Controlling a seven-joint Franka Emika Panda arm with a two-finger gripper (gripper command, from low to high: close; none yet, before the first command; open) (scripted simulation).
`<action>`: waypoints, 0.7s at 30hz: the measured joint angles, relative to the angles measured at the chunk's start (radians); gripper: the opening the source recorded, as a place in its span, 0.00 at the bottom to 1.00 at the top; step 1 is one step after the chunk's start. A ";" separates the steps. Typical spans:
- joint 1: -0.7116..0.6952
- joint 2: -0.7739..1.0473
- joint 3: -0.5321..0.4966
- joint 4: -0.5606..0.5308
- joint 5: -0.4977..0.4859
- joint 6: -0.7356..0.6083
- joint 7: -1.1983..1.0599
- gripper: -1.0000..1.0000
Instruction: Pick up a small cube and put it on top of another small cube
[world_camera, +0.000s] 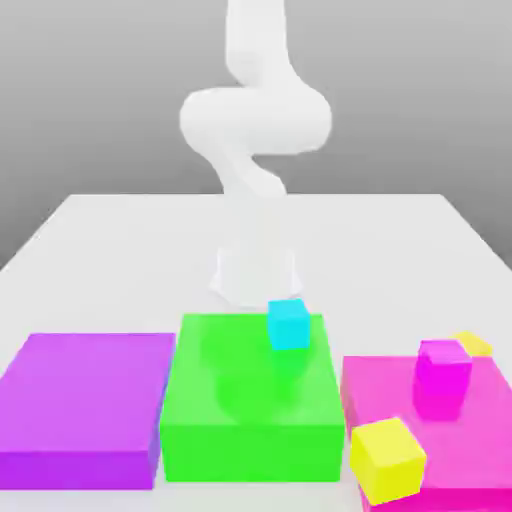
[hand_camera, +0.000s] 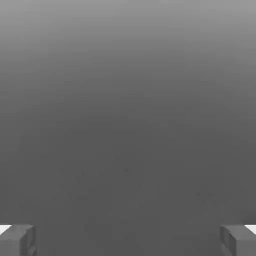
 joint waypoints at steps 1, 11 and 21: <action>0.019 0.039 0.019 -0.018 0.014 0.022 0.010 0.50; 0.186 0.395 0.248 -0.180 0.087 0.225 0.142 0.50; 0.379 0.777 0.429 -0.342 -0.134 0.430 0.484 0.50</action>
